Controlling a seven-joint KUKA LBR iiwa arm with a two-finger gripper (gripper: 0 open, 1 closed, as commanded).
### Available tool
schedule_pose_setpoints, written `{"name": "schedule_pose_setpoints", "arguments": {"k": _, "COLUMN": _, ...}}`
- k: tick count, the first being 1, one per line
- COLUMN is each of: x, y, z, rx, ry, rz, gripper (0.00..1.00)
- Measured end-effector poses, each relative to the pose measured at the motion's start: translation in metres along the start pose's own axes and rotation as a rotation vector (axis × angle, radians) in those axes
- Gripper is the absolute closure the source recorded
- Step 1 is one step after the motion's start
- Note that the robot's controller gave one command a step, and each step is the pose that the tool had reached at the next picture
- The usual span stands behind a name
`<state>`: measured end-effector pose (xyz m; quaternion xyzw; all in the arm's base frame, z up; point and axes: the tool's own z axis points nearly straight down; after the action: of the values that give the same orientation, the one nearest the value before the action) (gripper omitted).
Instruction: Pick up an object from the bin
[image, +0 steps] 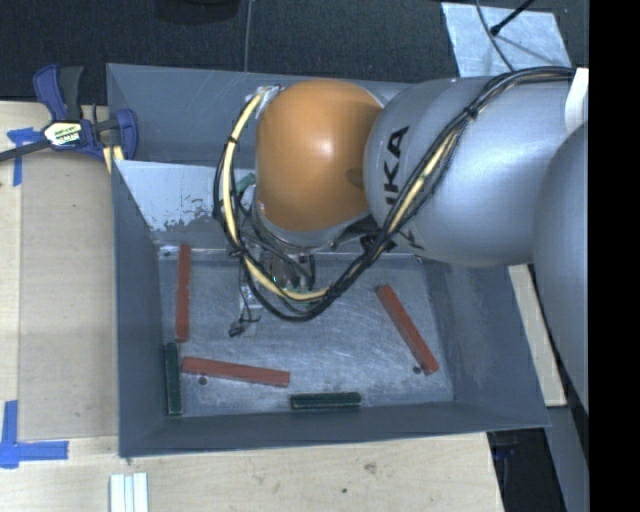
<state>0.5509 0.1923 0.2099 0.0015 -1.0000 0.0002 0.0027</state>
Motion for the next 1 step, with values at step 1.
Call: {"name": "schedule_pose_setpoints", "arguments": {"k": 1, "x": 0.0595, "y": -0.0192, "z": 0.1441, "rx": 0.001, "ry": -0.002, "rz": -0.129, "gripper": 0.0}}
